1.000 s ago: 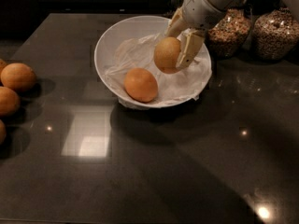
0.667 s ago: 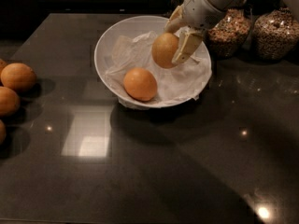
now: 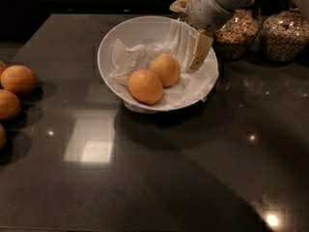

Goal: Pick orange from white bowl

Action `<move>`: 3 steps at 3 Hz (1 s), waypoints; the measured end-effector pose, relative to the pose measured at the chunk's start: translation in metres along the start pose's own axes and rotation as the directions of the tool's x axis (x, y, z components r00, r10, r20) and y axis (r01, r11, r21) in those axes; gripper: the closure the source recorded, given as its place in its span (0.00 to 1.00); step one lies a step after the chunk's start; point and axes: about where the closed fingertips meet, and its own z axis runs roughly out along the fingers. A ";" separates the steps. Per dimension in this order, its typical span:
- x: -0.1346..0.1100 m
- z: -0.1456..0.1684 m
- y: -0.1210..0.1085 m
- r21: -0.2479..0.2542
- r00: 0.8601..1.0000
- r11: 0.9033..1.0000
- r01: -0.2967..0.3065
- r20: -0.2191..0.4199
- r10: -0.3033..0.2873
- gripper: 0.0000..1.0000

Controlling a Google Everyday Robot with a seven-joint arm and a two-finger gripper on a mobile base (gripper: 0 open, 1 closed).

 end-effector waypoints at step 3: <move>-0.006 0.045 0.022 -0.080 0.998 0.997 0.019 0.055 -0.015 0.07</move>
Offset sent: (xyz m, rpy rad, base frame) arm -0.0139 0.0238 -0.0493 0.0272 0.0818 0.0622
